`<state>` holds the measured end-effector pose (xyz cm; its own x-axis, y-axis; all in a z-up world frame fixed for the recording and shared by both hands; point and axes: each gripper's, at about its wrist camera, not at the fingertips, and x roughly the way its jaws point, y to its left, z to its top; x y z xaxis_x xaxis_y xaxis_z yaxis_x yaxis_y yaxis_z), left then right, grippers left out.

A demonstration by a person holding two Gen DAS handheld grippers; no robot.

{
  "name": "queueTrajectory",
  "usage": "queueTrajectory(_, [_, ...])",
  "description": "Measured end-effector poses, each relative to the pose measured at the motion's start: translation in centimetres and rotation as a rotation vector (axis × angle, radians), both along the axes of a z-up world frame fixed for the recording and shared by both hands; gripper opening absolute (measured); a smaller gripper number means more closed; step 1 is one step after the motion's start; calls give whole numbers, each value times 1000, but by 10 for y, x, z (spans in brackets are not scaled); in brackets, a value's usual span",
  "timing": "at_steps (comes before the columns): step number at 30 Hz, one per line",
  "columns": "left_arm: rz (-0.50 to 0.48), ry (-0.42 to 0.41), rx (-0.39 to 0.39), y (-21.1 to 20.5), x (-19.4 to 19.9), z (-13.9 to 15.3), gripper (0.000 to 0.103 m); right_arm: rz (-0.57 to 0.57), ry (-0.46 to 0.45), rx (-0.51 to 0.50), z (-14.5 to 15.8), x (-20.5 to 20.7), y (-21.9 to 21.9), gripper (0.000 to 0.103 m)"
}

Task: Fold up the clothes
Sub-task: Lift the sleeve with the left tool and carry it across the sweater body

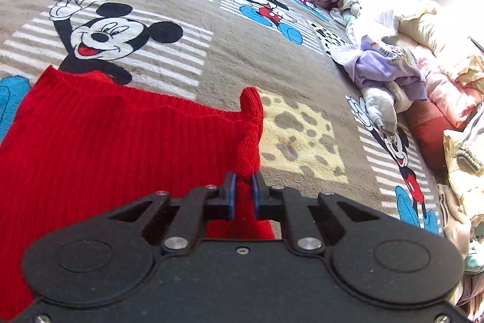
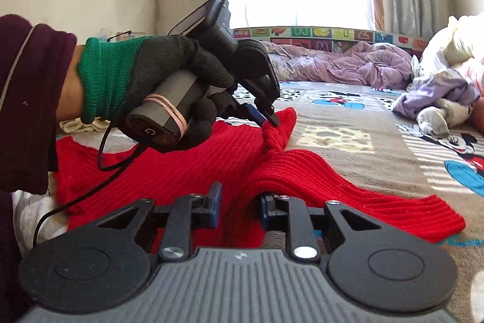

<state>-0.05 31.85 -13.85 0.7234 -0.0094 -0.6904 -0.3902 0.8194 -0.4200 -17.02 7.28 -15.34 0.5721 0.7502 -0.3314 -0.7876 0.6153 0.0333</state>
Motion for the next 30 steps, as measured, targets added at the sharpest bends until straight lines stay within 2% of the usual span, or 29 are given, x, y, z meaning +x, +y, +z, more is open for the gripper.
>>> queueTrajectory(3, [-8, -11, 1, 7, -4, -6, 10, 41, -31, -52, -2, -10, 14, 26])
queueTrajectory(8, [-10, 43, 126, 7, 0, -18, 10, 112, 2, -129, -10, -15, 32, 26])
queueTrajectory(11, [-45, 64, 242, -1, 0, -22, 15, 123, 1, -150, -13, -17, 38, 28])
queueTrajectory(13, [-45, 69, 287, -3, -4, -15, 27, 127, 0, -156, -14, -18, 40, 29])
queueTrajectory(16, [-84, 27, 381, -15, -18, 6, 28, 129, 3, -150, -12, -18, 40, 30])
queueTrajectory(18, [-190, -11, 390, -31, -28, 23, 29, 129, -4, -149, -11, -20, 40, 36])
queueTrajectory(20, [-362, -38, 358, -54, -34, 36, 45, 139, -24, -149, -8, -27, 38, 54])
queueTrajectory(21, [-465, -42, 341, -69, -34, 41, 55, 146, -35, -149, -7, -31, 36, 59])
queueTrajectory(22, [-555, -41, 323, -84, -33, 44, 55, 150, -45, -155, -7, -35, 35, 63])
queueTrajectory(25, [-752, -6, 286, -125, -22, 40, 55, 153, -62, -174, -8, -40, 35, 65])
queueTrajectory(30, [-928, 105, 333, -187, 0, 14, 55, 147, -82, -189, -9, -45, 33, 65])
